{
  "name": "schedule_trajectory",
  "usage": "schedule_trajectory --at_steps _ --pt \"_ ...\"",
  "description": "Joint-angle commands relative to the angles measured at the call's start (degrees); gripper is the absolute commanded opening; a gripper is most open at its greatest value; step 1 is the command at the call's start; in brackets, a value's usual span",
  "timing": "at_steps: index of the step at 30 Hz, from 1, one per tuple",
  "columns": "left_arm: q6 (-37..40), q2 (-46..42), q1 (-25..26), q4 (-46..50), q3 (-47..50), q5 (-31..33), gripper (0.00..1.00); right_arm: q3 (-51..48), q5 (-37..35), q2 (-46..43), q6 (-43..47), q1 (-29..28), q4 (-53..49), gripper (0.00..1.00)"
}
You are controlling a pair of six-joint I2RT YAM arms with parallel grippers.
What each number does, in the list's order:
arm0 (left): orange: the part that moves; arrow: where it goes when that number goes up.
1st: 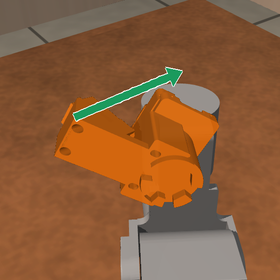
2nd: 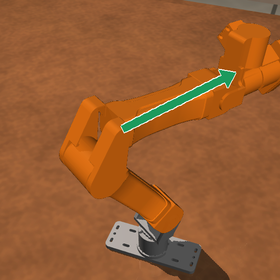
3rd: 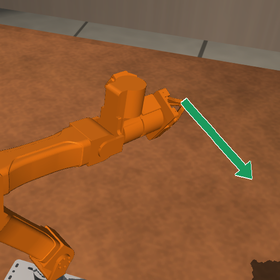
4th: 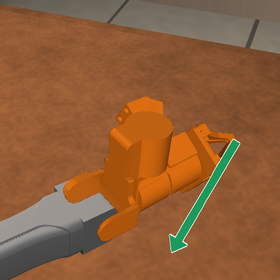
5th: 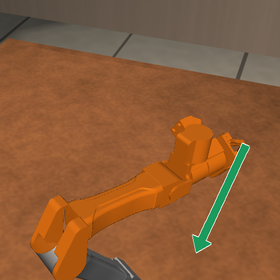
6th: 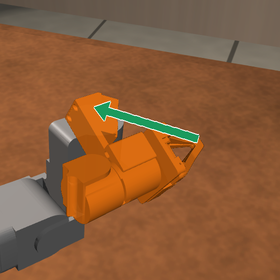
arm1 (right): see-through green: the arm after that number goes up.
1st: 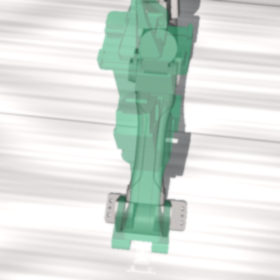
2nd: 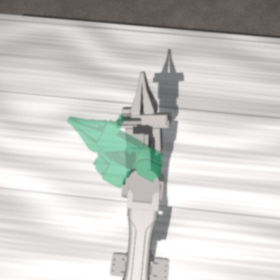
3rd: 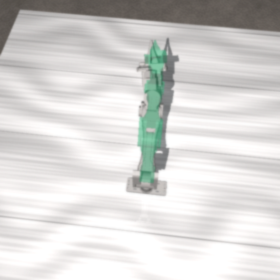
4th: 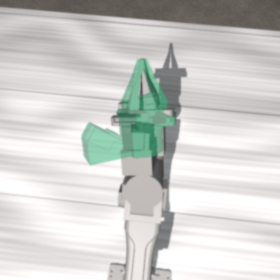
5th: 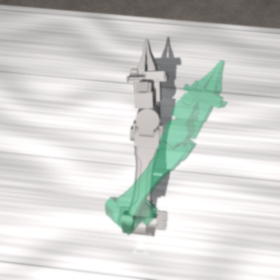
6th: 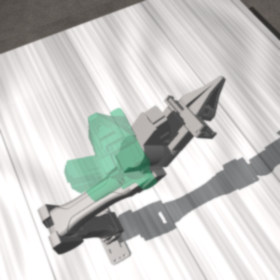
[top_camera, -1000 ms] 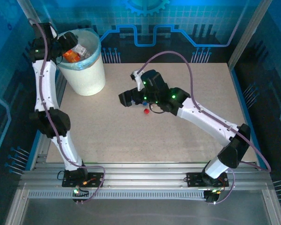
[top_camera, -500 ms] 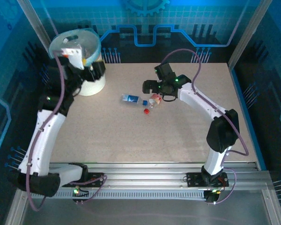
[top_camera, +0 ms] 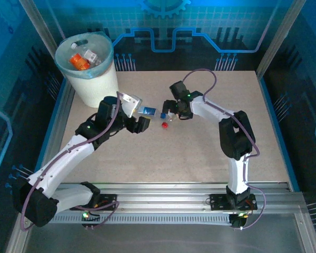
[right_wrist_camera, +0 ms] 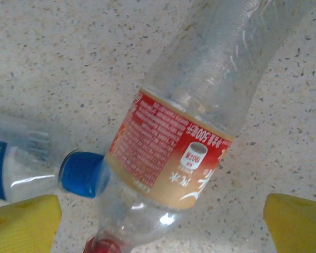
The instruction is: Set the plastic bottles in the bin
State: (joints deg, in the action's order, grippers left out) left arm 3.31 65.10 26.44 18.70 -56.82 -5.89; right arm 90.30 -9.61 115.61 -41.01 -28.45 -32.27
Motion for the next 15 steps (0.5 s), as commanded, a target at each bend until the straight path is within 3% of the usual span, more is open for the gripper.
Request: schedule_trajectory --at_steps 1,10,15 --pt "-2.59 -1.96 0.42 -3.55 2.39 -1.20 0.83 0.34 0.95 2.27 -1.91 1.02 2.06 0.98" --pt "-2.87 -2.46 0.45 -2.43 1.47 1.50 0.84 -0.38 2.32 5.25 -3.13 3.24 4.70 0.93" --pt "-3.21 -2.63 0.46 -1.91 0.42 1.45 0.84 -3.20 4.84 4.80 -3.58 4.83 7.67 0.83"
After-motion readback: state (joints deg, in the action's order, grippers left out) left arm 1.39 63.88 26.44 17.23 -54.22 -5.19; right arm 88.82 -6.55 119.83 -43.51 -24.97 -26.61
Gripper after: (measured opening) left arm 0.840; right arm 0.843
